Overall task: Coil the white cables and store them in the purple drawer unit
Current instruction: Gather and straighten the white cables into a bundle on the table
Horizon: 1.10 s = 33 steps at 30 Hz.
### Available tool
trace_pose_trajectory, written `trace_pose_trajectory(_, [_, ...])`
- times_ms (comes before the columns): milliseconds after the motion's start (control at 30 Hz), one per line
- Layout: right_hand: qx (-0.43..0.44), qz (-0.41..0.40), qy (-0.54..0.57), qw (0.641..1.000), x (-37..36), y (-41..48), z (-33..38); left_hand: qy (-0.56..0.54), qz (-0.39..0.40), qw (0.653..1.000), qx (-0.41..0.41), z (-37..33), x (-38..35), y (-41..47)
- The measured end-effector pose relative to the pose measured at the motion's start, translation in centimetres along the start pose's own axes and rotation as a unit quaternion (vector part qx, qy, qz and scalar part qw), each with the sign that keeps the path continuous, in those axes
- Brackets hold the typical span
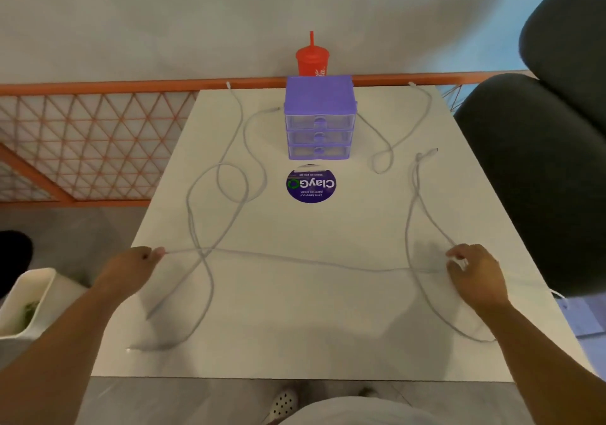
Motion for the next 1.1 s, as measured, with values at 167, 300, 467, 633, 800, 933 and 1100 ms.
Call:
trace_pose_trajectory(167, [0.199,0.102,0.014,0.975,-7.1,-3.7,11.4,-0.174,-0.022,0.985,-0.009,2.3,0.6,-0.6])
trace_pose_trajectory(300, [0.354,0.226,0.006,0.907,-13.0,-8.9,19.7,-0.383,0.109,0.915,0.065,2.6,0.6,-1.0])
trace_pose_trajectory(467, [0.441,0.362,-0.083,0.817,-18.9,-15.0,25.8,-0.456,0.147,0.877,0.041,2.6,0.4,-1.7])
trace_pose_trajectory(633, [0.476,0.359,-0.157,0.787,-22.5,-17.5,26.7,-0.500,0.175,0.847,0.042,2.4,0.4,-2.8])
trace_pose_trajectory(800, [0.525,0.299,-0.136,0.786,-23.4,-18.2,26.0,-0.513,0.219,0.829,0.031,2.1,1.0,-4.1])
trace_pose_trajectory(933, [0.430,0.380,-0.021,0.818,-21.6,-17.6,26.7,-0.535,0.228,0.813,0.023,1.5,1.8,-4.6])
trace_pose_trajectory(1100, [0.254,0.445,0.169,0.842,-14.4,-15.3,29.8,-0.627,0.257,0.734,0.046,-0.4,4.0,-5.4])
Point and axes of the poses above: each hand's wrist, its own y-axis towards the middle knuckle, its own x-axis out of the back of the hand, z = x × y, the point moved 1 cm from there along y, towards the middle knuckle, and after that the axes turned 1 degree about y, right-handed, at the moved point
